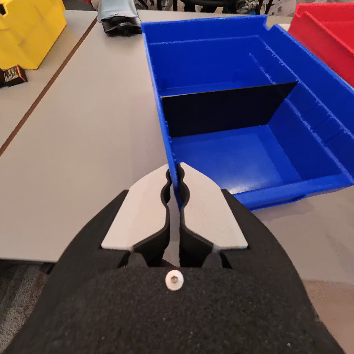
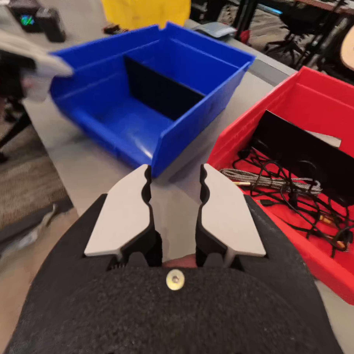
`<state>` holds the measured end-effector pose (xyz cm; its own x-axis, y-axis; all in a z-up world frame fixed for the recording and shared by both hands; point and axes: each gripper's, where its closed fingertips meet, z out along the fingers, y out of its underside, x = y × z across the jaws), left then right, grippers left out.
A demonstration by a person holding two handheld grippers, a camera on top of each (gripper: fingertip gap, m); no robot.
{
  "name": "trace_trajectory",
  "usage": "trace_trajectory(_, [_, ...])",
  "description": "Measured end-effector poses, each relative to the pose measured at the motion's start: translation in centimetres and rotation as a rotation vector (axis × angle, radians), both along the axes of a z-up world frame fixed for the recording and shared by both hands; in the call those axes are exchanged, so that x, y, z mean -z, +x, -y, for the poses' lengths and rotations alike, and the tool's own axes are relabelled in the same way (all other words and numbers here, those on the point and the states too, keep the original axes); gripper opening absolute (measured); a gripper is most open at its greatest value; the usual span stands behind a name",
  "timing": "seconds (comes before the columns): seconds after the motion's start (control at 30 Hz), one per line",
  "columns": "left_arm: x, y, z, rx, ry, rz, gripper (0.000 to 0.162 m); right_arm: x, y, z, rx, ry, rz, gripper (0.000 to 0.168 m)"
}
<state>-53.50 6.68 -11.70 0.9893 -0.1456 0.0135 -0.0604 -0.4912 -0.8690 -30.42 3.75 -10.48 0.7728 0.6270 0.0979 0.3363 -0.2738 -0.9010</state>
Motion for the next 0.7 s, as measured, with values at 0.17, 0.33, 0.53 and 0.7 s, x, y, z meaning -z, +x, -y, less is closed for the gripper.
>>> trace_trajectory(0.17, [0.0,2.7,5.0,0.028,0.035,-0.068,0.005,3.1,-1.6,-0.1,0.108,-0.206,0.025,0.018])
trace_trajectory(0.33, [-1.8,4.9,8.9,0.006,0.092,-0.115,0.007,0.1,0.3,0.8,0.194,-0.067,0.015,0.005])
trace_trajectory(0.53, [-9.0,7.3,9.4,-0.023,0.305,-0.118,0.006,-7.8,2.9,2.0,0.241,0.158,-0.027,0.005])
trace_trajectory(0.7, [-16.9,14.2,5.5,0.099,0.477,-0.081,0.006,-16.6,10.1,1.3,0.378,0.345,-0.064,0.005])
